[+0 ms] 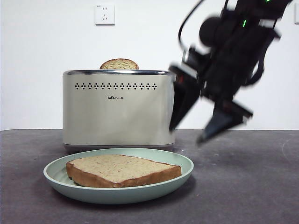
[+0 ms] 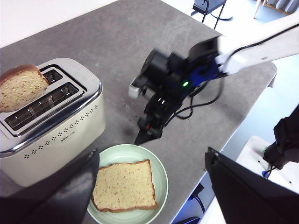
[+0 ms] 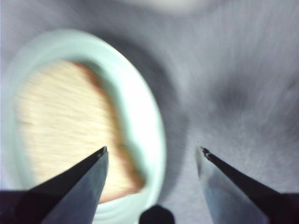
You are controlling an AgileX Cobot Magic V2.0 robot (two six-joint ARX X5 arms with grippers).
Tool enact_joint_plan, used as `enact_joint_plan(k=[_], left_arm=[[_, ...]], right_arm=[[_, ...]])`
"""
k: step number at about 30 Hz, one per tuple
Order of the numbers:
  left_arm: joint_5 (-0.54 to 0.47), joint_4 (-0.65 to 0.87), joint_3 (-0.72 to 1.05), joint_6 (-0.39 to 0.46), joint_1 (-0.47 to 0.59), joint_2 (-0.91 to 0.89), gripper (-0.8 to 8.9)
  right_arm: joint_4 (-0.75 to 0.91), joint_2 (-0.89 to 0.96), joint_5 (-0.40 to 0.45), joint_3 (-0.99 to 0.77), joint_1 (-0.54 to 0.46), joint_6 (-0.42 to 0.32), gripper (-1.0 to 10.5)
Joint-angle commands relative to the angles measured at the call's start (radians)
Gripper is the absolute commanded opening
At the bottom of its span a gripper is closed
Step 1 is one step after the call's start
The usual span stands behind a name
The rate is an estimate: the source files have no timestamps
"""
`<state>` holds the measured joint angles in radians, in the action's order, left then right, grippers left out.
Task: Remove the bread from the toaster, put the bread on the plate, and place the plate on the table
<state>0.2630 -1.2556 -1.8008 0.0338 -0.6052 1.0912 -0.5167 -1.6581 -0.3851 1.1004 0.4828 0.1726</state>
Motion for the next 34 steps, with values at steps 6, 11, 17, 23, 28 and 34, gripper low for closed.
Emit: enact_joint_plan(k=[6,11,17,23,28,34], left_arm=[[-0.132,0.034,0.000,0.051,-0.003,0.046,3.77],[-0.132,0.000,0.001,0.072,-0.002,0.081,3.77],[-0.130,0.000,0.001,0.076,-0.002,0.119,3.74],[-0.130,0.006,0.001,0.104,-0.002,0.131,0.03],[-0.127,0.006,0.001,0.122,-0.002,0.131,-0.08],[-0.127,0.009,0.001,0.122,-0.002,0.131,-0.08]], right_arm=[[-0.014,0.342,-0.001,0.010,0.001,0.003,3.1],[-0.064,0.581,0.000,0.023,0.001,0.004,3.1],[-0.124,0.765,0.067,0.025,0.001,0.006,2.1],[-0.196,0.803,0.082,0.025,0.001,-0.011,-0.2],[-0.206,0.793,0.079,0.025,0.002,-0.016,-0.1],[-0.206,0.788,0.078,0.025,0.002,-0.016,-0.1]])
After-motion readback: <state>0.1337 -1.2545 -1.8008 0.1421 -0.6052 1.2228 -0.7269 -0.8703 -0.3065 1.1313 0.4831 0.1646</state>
